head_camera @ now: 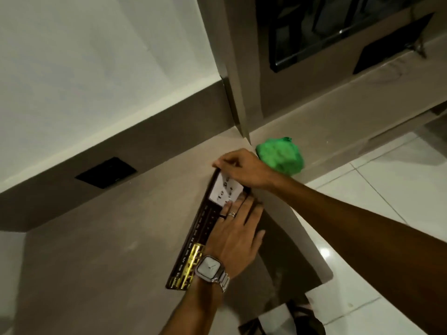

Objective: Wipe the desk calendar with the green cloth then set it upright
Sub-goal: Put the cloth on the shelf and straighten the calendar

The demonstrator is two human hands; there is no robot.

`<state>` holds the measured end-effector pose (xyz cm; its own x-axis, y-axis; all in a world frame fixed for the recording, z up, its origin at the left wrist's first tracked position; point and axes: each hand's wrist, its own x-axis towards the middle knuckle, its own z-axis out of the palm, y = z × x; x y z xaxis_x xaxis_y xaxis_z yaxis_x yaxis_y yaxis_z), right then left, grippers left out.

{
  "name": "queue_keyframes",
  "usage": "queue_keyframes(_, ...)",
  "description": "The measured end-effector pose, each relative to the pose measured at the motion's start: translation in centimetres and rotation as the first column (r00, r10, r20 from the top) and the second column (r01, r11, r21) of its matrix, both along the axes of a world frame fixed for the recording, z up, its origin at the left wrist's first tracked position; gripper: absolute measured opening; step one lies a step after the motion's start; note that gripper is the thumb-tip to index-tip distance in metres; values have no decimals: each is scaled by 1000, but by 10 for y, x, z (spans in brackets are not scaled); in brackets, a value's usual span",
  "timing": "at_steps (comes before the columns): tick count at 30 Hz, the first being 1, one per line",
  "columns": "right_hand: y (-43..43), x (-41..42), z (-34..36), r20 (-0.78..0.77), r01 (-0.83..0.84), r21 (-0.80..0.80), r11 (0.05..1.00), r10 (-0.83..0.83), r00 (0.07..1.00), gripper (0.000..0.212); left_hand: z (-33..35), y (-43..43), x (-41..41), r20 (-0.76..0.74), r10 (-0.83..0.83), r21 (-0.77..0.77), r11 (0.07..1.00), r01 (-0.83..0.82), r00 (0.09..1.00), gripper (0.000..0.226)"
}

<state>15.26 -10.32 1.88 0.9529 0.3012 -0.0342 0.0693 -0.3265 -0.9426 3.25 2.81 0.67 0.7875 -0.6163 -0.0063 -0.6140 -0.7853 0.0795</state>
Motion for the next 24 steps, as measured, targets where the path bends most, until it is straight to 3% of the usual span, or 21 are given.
queue_keyframes(3, 1, -2, 7, 23, -6, -10, 1000, 6, 1000, 28, 26, 30, 2, 92, 61, 14, 998, -63, 994, 52)
queue_keyframes(8, 3, -13, 13, -62, 65, -19, 998, -66, 996, 41, 37, 85, -17, 168, 209, 53, 974, -221, 963, 69)
queue_keyframes(11, 3, -23, 10, -83, 156, -48, 987, -160, 984, 40, 29, 124, -31, 113, 391, -75, 920, -384, 913, 52)
queue_keyframes(13, 3, -30, 8, -105, 236, -25, 971, -237, 966, 39, 27, 149, -39, -45, 532, -269, 809, -523, 846, 35)
queue_keyframes(16, 10, -42, 7, -91, 325, -1, 946, -323, 942, 37, 32, 180, -45, -367, 606, -526, 490, -695, 705, 21)
queue_keyframes(21, 37, -57, 4, -111, 356, 23, 934, -351, 930, 41, 35, 207, -30, -621, 577, -602, 81, -794, 530, 22)
queue_keyframes(24, 59, -58, 5, -100, 393, 18, 919, -390, 915, 38, 37, 225, -17, -654, 586, -600, -15, -800, 479, 25)
